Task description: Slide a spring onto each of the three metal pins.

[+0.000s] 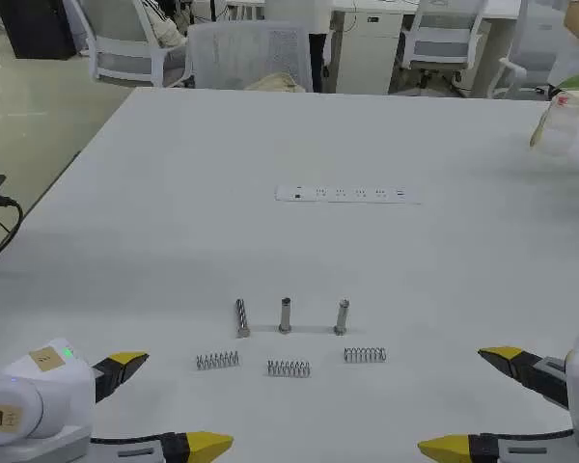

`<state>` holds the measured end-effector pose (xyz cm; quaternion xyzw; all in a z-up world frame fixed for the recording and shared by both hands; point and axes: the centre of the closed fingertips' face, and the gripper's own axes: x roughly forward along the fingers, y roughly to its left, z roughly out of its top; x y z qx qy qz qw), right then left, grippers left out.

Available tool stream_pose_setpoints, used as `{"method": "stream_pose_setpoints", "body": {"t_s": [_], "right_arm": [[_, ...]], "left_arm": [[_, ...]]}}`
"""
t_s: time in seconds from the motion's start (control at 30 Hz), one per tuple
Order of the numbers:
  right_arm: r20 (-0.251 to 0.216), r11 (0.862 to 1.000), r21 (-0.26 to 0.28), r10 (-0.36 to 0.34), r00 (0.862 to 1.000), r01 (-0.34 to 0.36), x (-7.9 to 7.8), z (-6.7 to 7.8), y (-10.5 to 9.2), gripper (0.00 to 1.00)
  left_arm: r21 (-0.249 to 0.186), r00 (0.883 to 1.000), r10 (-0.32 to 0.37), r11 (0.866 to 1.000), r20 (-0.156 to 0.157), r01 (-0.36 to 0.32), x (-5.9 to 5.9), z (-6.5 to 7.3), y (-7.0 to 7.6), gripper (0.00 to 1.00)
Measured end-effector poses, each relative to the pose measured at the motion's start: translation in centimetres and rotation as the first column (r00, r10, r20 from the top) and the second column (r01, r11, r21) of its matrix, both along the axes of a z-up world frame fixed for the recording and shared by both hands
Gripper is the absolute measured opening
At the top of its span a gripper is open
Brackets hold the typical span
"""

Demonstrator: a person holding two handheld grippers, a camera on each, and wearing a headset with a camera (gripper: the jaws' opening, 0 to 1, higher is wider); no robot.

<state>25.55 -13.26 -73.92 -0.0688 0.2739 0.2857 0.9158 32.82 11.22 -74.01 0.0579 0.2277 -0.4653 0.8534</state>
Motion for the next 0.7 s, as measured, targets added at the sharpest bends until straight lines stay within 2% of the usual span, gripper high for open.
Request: {"method": "stream_pose_setpoints", "body": {"t_s": [0.27, 0.7], "right_arm": [[0.005, 1.000, 0.002, 0.009, 1.000, -0.009, 0.56, 0.13, 0.08, 0.89], [-0.001, 1.000, 0.007, 0.029, 1.000, -0.029, 0.63, -0.07, 0.64, 0.89]], "left_arm": [[-0.001, 1.000, 0.013, 1.000, 0.008, -0.013, 0.03, 0.22, 0.11, 0.87], [0.000, 0.999, 0.040, 0.999, 0.000, -0.040, 0.09, -0.02, 0.52, 0.86]]}}
